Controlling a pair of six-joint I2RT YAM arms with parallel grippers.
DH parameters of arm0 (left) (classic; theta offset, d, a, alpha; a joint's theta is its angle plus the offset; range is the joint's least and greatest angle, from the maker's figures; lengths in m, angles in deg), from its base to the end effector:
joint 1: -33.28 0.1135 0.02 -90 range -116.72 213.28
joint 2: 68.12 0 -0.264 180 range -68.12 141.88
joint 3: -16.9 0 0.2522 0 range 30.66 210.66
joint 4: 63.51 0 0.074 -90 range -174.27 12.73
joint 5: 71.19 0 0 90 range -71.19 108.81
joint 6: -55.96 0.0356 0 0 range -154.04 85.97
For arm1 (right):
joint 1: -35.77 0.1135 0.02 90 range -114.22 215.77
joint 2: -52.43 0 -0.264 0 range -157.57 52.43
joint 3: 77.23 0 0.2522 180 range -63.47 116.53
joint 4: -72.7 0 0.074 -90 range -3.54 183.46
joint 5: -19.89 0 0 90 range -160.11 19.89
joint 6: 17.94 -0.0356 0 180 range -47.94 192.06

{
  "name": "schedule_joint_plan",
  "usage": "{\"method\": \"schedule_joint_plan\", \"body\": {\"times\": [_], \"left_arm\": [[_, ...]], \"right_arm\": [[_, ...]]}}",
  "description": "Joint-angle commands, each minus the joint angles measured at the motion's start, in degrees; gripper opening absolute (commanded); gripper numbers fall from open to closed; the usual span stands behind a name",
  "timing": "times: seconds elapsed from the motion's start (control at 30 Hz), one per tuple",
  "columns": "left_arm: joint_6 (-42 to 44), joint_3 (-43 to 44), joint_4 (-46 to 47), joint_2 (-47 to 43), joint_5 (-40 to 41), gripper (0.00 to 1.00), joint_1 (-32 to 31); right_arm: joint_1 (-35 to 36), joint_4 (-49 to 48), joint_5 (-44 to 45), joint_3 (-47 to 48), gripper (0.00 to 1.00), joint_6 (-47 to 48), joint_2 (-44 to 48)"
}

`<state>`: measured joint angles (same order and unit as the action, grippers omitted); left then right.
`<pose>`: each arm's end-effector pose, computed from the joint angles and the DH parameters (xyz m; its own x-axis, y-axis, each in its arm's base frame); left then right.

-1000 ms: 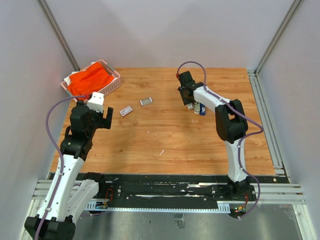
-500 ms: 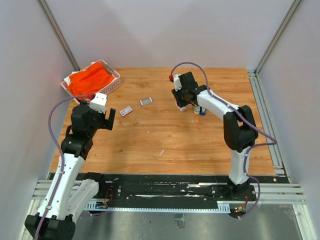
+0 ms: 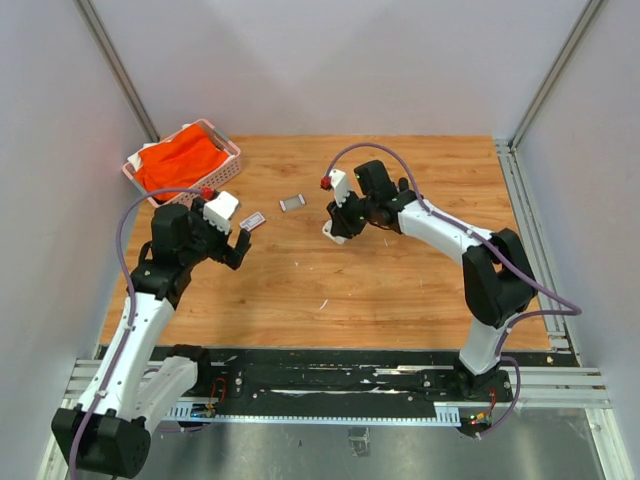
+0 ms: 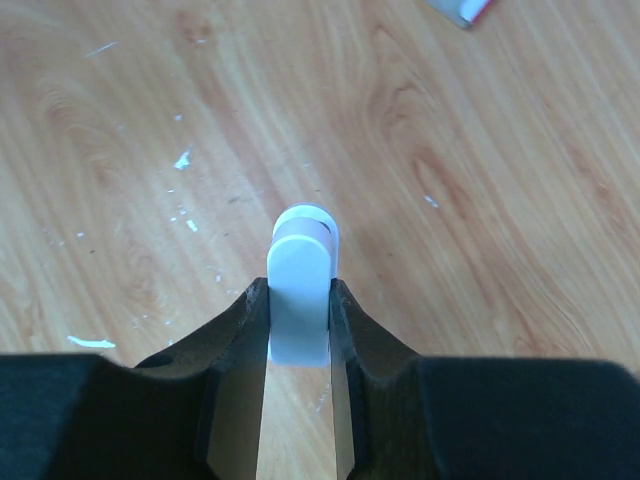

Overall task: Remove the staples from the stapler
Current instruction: Pick up the stapler from the center of the board, then unload the staple at the center of the board.

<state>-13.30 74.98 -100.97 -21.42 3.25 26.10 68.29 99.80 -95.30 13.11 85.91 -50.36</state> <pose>0.1808 -0.0324 0.3078 -0.2806 0.3792 -0.8817 0.4906 0.8462 0.2078 0.3347 0.2314 0.2489 -0.3386 -0.4728 -0.8135 -0.8695 0.4876 0.0786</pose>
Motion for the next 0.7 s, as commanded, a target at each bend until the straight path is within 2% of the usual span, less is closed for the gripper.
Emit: {"method": "schedule_joint_plan", "body": {"times": [0.0,0.23,0.37,0.67], "left_arm": [[5.3,-1.5,4.7,4.3,-12.7,0.98,-0.2],[7.1,-6.5,16.1,9.6,-14.6,0.98,-6.8],[8.3,-5.8,17.3,13.4,-18.8,0.98,-9.8],[7.5,0.4,18.2,20.4,-18.7,0.98,-18.8]], "right_arm": [[1.0,-2.9,-10.3,-3.2,0.09,3.6,4.0],[1.1,-2.5,-19.0,-6.0,0.09,6.9,8.0],[1.1,-2.6,-20.3,-9.1,0.09,9.0,12.0],[1.1,-8.6,-27.6,-19.8,0.09,14.5,19.7]]}}
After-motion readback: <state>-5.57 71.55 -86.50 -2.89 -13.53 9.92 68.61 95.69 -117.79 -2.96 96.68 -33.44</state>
